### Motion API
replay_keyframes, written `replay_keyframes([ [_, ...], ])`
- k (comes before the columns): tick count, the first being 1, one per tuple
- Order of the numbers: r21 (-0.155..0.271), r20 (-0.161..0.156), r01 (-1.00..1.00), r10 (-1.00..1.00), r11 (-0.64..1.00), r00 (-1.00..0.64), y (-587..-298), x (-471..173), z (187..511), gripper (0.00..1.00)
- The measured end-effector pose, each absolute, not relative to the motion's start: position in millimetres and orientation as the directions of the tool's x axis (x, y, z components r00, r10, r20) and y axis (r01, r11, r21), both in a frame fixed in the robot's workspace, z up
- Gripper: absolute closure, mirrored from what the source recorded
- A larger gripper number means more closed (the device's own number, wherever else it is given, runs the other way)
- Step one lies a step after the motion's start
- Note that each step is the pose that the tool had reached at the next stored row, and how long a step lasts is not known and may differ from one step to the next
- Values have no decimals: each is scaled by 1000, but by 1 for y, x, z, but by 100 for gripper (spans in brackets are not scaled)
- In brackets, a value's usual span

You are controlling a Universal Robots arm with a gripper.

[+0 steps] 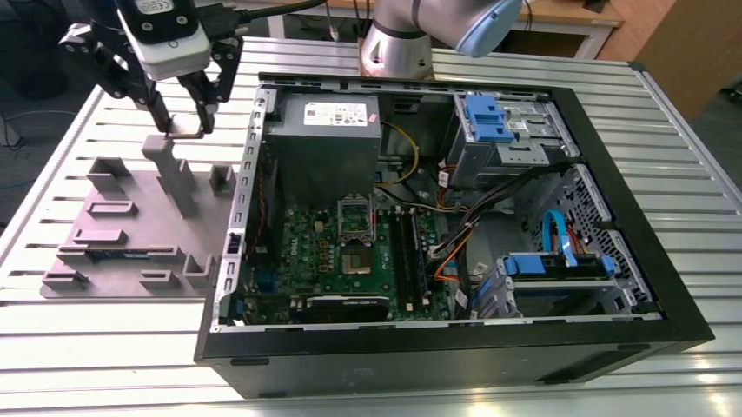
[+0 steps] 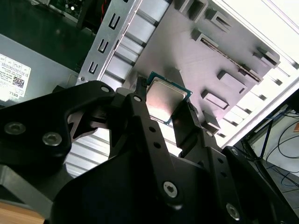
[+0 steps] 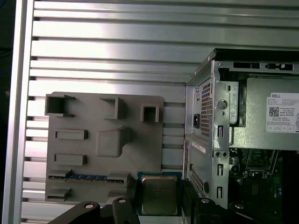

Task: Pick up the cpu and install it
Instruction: 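Pick up the cpu and move it towards the insertion slot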

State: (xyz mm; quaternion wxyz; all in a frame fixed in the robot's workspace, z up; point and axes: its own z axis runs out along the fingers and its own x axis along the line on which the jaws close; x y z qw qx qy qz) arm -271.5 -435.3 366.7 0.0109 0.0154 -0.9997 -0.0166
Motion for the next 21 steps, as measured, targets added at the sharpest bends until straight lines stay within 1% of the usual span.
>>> replay_keyframes([
  [21,33,21,-30,-31,999,-999,-435,-241,367,53],
])
